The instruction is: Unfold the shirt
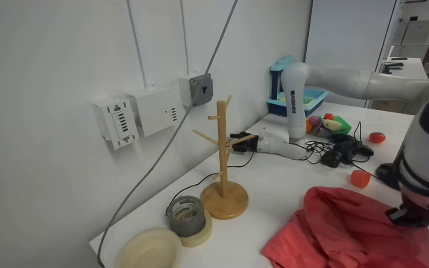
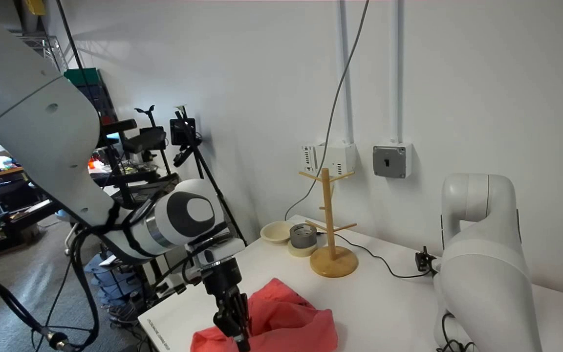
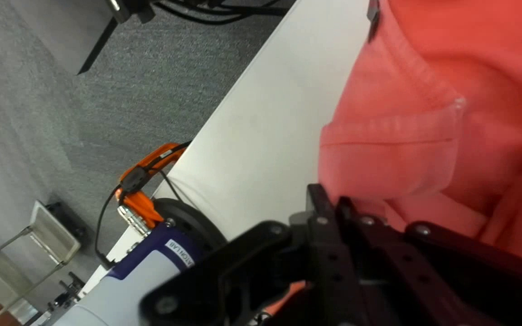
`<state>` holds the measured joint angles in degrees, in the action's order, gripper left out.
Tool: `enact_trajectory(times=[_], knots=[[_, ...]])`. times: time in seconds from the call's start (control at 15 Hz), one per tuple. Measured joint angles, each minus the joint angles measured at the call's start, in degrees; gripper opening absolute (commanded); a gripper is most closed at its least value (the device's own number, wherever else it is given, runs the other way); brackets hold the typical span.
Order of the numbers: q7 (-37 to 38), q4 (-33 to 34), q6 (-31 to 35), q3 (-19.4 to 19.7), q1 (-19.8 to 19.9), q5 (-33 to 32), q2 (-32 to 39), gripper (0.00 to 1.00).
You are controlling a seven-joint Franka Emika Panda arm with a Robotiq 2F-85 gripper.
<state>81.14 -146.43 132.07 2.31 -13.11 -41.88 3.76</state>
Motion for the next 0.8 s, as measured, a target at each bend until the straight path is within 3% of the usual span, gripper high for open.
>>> enact_trajectory(times=[0.27, 0.6, 0.8], knots=[[7.1, -3.5, -1.4, -0.4, 2.9, -7.6, -1.5, 0.61], [9.5, -4.9, -5.7, -1.7, 4.2, -9.6, -2.3, 1.00], [9.5, -4.3, -6.0, -3.2, 4.2, -9.5, -3.3, 1.00]])
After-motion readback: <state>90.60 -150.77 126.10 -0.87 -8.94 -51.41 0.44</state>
